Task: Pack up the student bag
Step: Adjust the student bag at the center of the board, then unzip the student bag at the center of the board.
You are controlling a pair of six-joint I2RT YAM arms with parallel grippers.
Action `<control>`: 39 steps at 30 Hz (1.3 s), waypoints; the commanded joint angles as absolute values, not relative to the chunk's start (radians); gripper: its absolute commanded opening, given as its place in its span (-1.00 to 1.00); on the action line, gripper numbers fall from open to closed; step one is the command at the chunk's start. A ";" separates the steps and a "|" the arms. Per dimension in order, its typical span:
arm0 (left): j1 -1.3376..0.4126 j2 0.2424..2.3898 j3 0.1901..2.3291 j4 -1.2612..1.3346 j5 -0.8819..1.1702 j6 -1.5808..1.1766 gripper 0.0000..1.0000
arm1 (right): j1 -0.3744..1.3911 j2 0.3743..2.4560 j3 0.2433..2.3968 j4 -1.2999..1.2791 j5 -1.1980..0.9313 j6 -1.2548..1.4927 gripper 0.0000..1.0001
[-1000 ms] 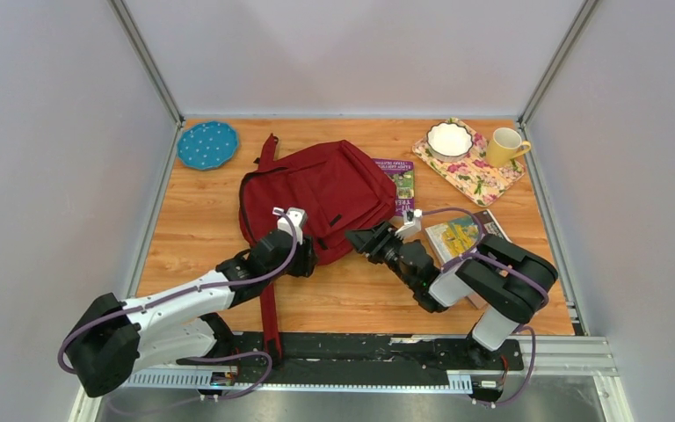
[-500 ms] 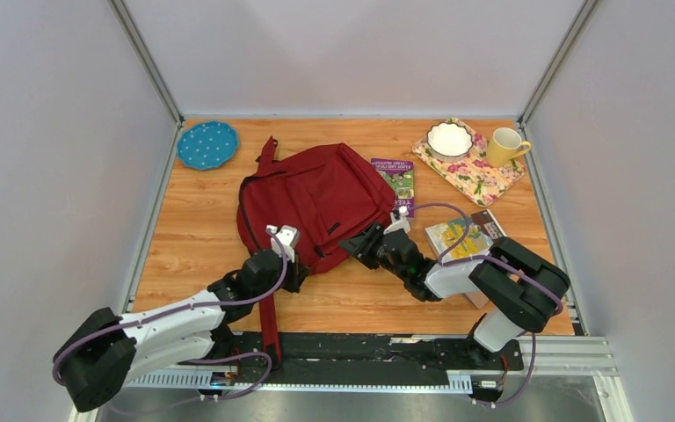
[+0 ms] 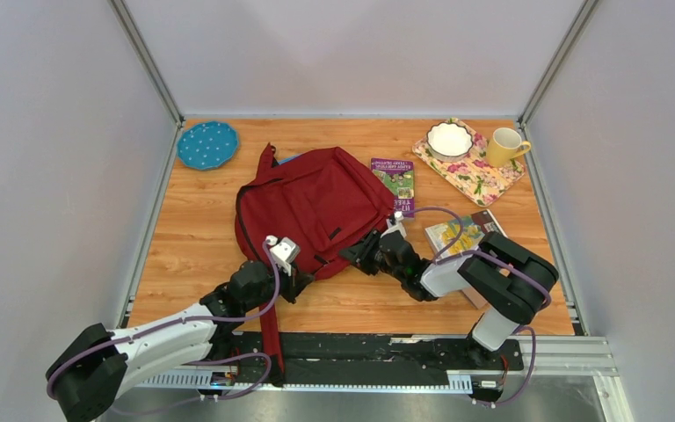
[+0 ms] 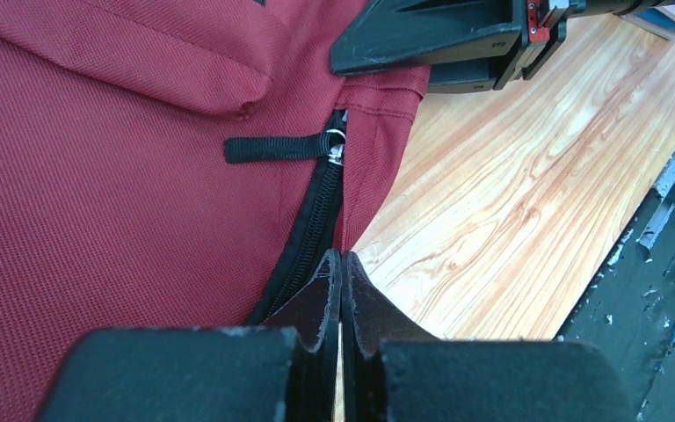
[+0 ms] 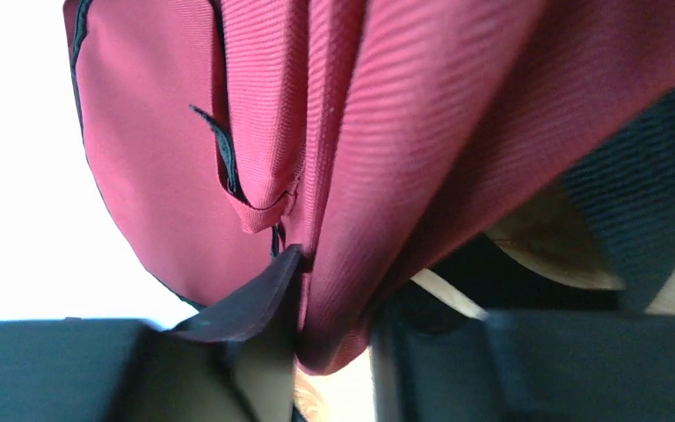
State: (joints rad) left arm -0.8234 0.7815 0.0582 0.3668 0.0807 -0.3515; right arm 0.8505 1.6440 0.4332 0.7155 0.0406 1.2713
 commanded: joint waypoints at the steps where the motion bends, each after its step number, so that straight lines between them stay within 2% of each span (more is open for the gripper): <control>1: -0.827 0.790 0.058 0.410 0.121 -0.348 -0.89 | 0.859 1.683 0.449 0.811 0.015 1.302 -0.58; 2: -0.825 0.790 0.069 0.402 0.115 -0.356 -0.50 | 0.859 1.689 0.448 0.825 0.015 1.302 -0.83; 3: -0.825 0.782 0.075 0.390 0.103 -0.363 -0.27 | 0.859 1.700 0.448 0.840 0.015 1.299 -0.91; 4: -0.827 0.776 0.083 0.377 0.060 -0.395 0.12 | 0.859 1.703 0.445 0.851 0.015 1.298 -0.98; 6: -0.825 0.762 0.119 0.356 0.016 -0.437 0.46 | 0.873 1.716 0.420 0.934 0.018 1.270 -1.00; 8: -0.827 0.764 0.182 0.281 -0.081 -0.549 0.60 | 0.893 1.732 0.387 1.009 0.040 1.237 -1.00; 16: -0.825 0.867 0.331 0.127 -0.231 -0.827 0.65 | 0.953 1.812 0.319 1.299 0.117 1.154 -1.00; 21: -0.825 0.972 0.370 0.046 -0.213 -0.880 0.52 | 0.965 1.812 0.296 1.374 0.149 1.094 -1.00; 29: -0.828 0.997 0.350 0.018 -0.198 -0.928 0.22 | 0.997 1.711 0.291 1.280 0.219 0.993 -1.00; 39: -0.827 1.045 0.336 0.080 -0.111 -0.963 0.22 | 1.074 1.571 0.319 1.183 0.298 0.772 -1.00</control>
